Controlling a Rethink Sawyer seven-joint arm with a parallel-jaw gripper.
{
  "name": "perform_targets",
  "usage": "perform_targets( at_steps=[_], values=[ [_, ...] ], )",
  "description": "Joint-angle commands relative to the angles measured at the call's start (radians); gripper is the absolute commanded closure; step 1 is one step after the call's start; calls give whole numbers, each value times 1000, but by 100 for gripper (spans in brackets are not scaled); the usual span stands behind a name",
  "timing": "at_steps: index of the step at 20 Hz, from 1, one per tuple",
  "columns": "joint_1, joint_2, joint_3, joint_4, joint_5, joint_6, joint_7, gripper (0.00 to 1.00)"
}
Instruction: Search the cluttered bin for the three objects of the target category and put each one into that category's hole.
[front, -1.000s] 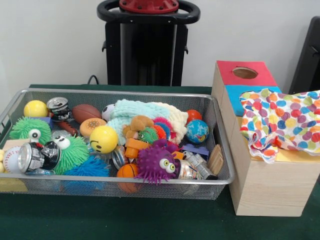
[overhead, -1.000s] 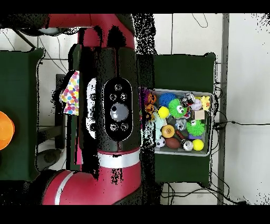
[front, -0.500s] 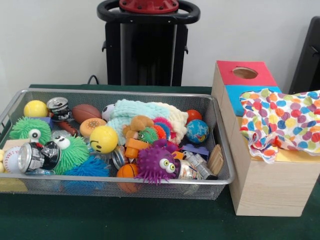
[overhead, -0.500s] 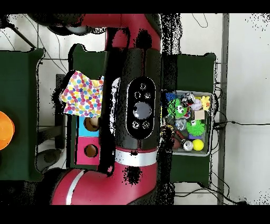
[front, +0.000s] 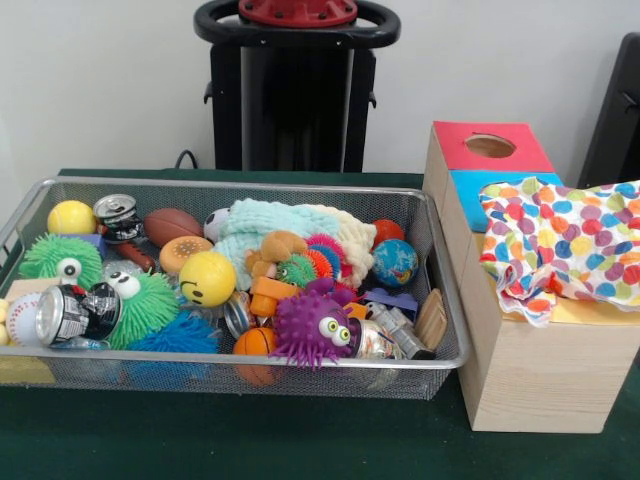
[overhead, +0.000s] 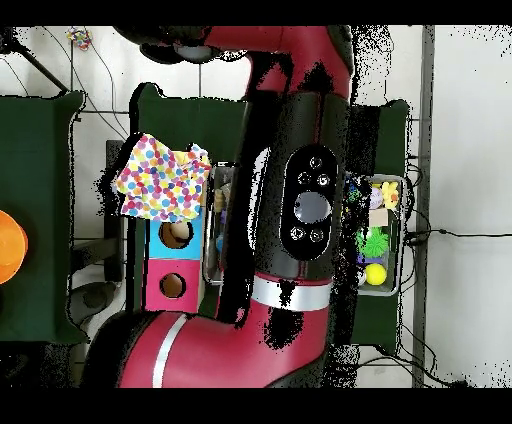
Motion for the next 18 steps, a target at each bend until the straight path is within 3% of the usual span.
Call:
perform_targets(
  at_steps=[1,12,18],
  values=[
    [-51,22,112,141,-43,87,-390,100],
    [-110,98,119,76,-47,80,-542,100],
    [-138,161,92,1,11,102,-628,100]
  ],
)
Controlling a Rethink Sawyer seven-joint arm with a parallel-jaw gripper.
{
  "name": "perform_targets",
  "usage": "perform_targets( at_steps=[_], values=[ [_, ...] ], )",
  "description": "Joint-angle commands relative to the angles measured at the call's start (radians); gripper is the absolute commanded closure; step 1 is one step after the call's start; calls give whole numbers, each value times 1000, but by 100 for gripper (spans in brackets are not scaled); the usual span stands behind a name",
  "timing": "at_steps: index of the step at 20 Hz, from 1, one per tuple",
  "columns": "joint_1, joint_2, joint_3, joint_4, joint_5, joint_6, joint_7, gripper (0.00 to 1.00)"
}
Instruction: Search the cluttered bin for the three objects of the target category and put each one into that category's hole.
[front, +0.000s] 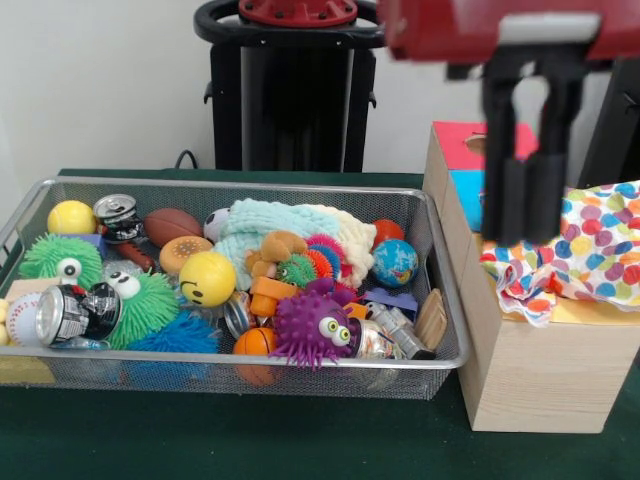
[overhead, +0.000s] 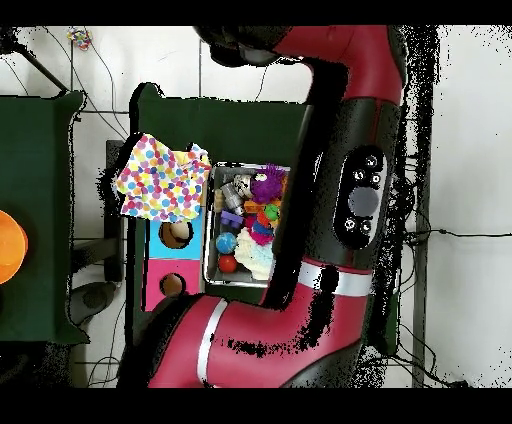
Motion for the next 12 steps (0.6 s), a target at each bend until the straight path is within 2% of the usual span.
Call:
perform_targets(
  at_steps=[1,8,12],
  values=[
    [-50,110,43,13,31,107,-418,100],
    [-53,139,-20,-14,105,108,-435,100],
    [-37,73,41,39,56,84,-445,100]
  ],
)
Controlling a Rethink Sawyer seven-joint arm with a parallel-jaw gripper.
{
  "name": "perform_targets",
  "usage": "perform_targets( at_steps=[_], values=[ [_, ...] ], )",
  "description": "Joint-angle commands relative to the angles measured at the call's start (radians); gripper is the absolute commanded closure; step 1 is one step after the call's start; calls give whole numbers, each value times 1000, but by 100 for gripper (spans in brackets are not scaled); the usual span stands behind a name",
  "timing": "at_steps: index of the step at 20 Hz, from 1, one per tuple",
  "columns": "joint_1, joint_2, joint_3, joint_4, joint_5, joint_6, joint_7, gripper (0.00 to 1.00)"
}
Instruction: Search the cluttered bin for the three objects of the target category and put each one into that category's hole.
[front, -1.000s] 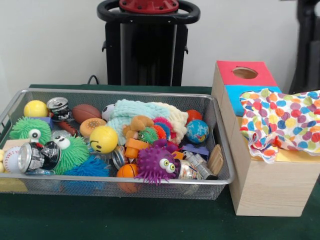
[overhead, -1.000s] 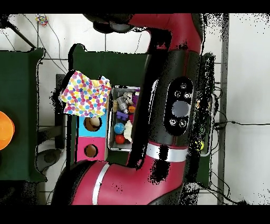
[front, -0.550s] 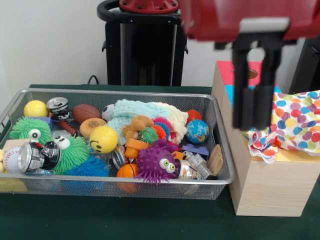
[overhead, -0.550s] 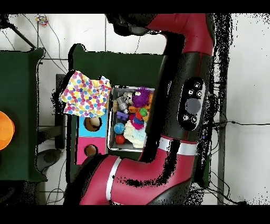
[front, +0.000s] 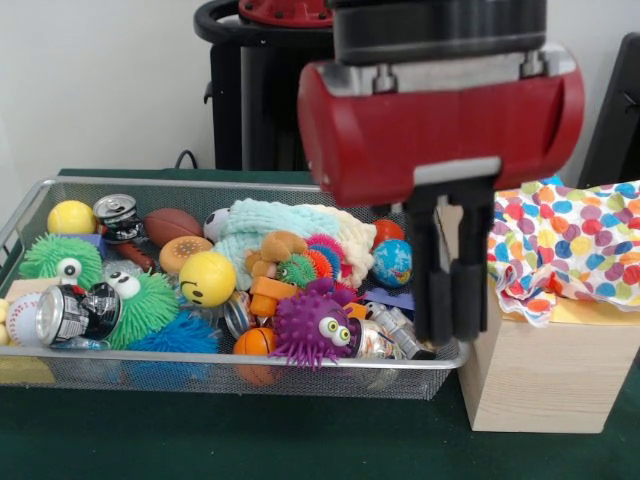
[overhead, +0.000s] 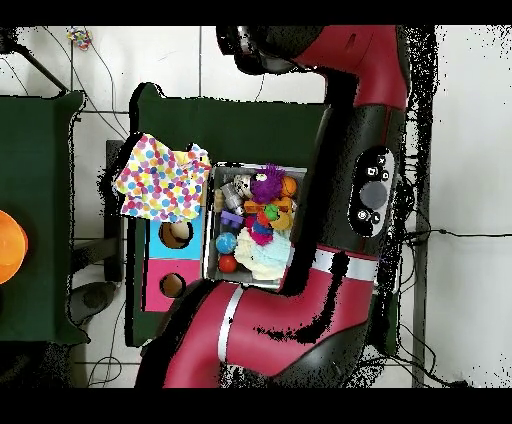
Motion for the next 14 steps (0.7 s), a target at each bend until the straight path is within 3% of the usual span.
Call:
perform_targets(
  at_steps=[1,4,10,14],
  values=[
    [12,-58,81,127,-38,61,-318,100],
    [51,-162,160,272,-94,-36,-267,100],
    [74,-427,242,753,-95,-248,-269,100],
    [58,-511,288,899,-83,-321,-263,100]
  ],
)
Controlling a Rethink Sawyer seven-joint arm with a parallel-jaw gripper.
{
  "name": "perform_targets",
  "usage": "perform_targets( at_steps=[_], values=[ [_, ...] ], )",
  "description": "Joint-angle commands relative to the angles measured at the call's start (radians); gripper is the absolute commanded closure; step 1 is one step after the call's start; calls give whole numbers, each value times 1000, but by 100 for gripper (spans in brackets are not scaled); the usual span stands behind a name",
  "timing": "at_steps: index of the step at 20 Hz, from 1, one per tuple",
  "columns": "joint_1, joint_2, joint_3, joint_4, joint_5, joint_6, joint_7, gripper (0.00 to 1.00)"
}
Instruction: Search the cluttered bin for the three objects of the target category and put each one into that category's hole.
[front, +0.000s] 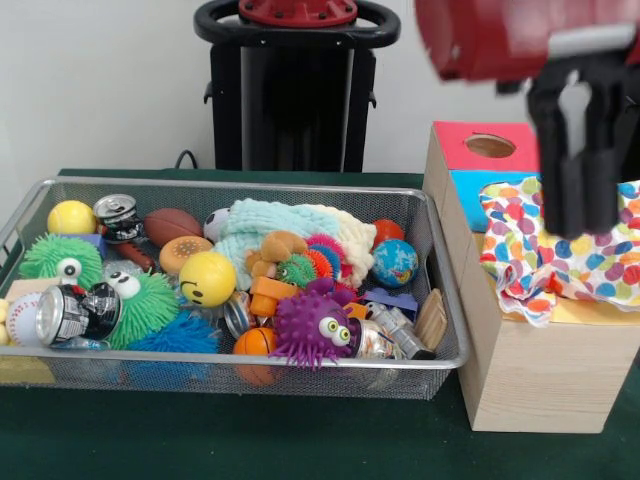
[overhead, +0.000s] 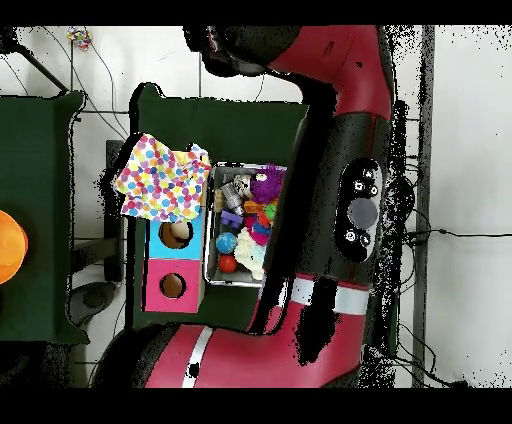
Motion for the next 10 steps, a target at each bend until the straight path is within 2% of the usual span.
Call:
perform_targets(
  at_steps=[1,7,10],
  values=[
    [-23,-252,177,537,-20,-158,-253,100],
    [-76,-292,261,637,-27,-171,-280,100],
    [-97,-293,291,633,-50,-154,-283,100]
  ],
)
